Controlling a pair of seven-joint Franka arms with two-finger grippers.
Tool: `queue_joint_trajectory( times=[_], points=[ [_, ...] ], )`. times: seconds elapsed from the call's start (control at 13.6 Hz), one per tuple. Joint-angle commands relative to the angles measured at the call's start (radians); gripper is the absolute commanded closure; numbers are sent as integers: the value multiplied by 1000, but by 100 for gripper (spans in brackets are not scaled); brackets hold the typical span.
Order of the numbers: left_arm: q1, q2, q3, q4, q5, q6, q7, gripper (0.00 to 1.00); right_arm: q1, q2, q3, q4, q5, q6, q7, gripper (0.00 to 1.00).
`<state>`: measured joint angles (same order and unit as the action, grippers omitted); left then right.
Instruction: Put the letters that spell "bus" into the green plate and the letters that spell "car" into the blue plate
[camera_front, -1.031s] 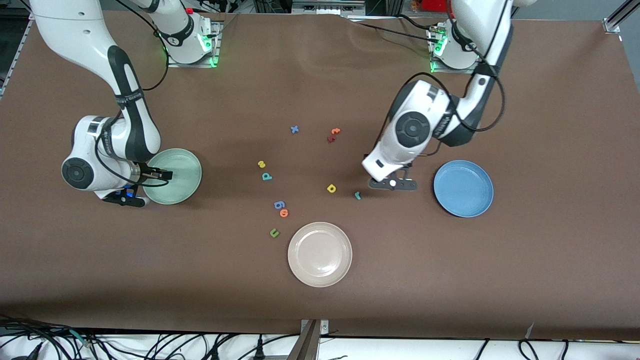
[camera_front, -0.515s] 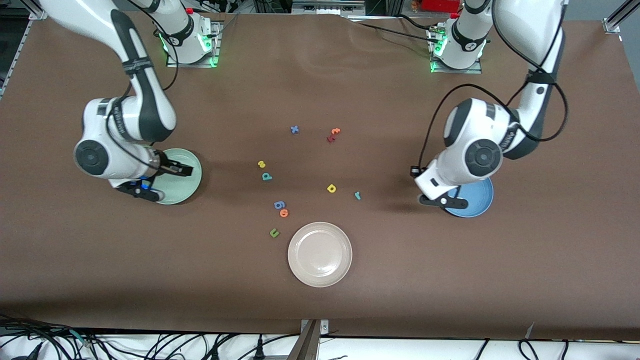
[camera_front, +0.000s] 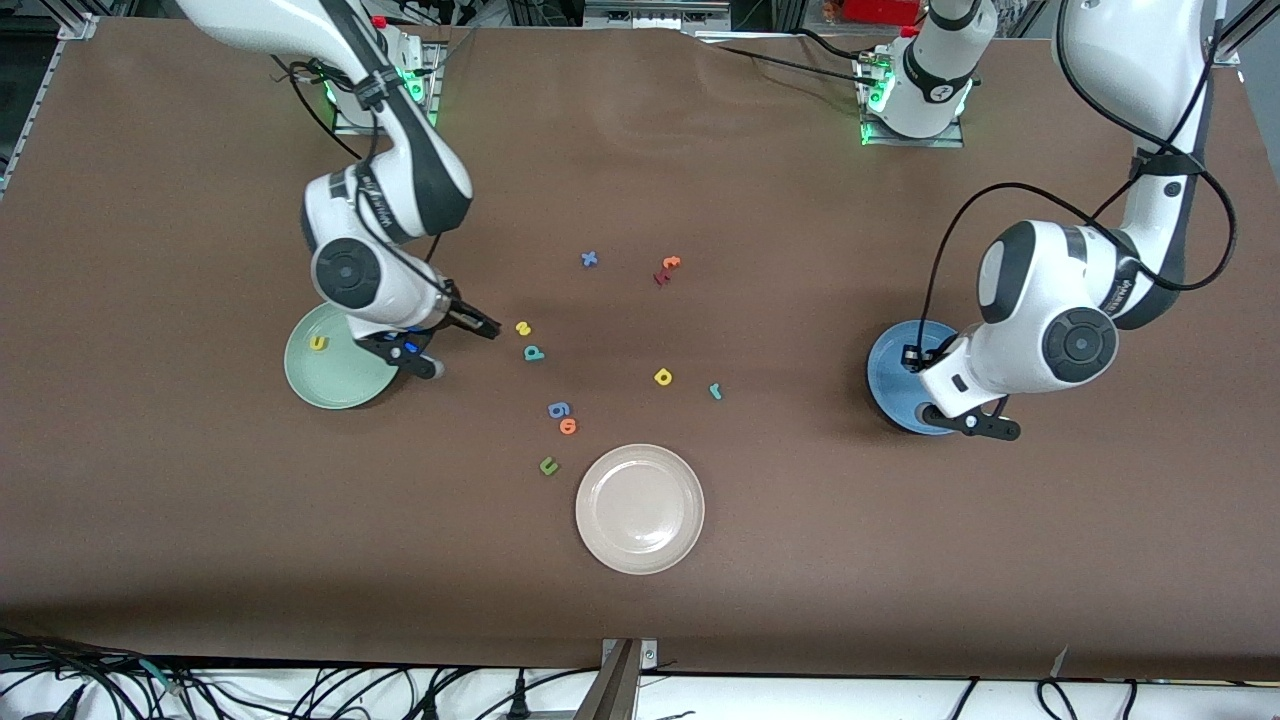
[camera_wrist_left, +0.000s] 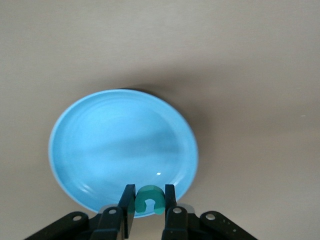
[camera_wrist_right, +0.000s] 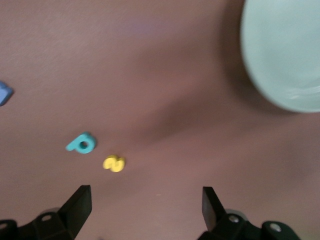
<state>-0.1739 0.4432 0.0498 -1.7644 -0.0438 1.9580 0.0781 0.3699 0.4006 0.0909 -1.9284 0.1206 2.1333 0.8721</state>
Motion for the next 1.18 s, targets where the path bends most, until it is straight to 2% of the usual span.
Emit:
queue_joint_trajectory(
  times=[0.0,0.07,0.15,0.22,0.29,0.37,0.52,0.66,0.74,1.1],
  points=[
    [37,6,-13,-1,28,4,28,96,55,58,-2,-11,5,100,96,2],
    [43,9,-13,-1,38,4,28,95,66,76,-2,-14,5,131,111,2],
    [45,14,-13,0,39,4,28,89,78,96,-3,-14,5,151,120,2],
    [53,20,-13,3,41,4,28,59,81,113,-2,-17,5,171,131,2],
    [57,23,-13,6,47,4,28,11,92,124,-2,-23,5,195,136,2],
    [56,23,-13,22,51,4,25,0,96,133,-3,-32,5,214,136,3],
    [57,25,-13,31,50,4,17,0,96,139,-4,-44,5,217,134,4],
    [63,28,-13,54,50,4,23,0,95,138,-4,-52,1,217,127,14],
    [67,26,-13,62,39,4,22,0,95,138,-5,-52,-7,217,113,28],
    [50,26,-18,91,38,4,-1,0,95,150,-5,-70,-9,283,73,32]
  ],
)
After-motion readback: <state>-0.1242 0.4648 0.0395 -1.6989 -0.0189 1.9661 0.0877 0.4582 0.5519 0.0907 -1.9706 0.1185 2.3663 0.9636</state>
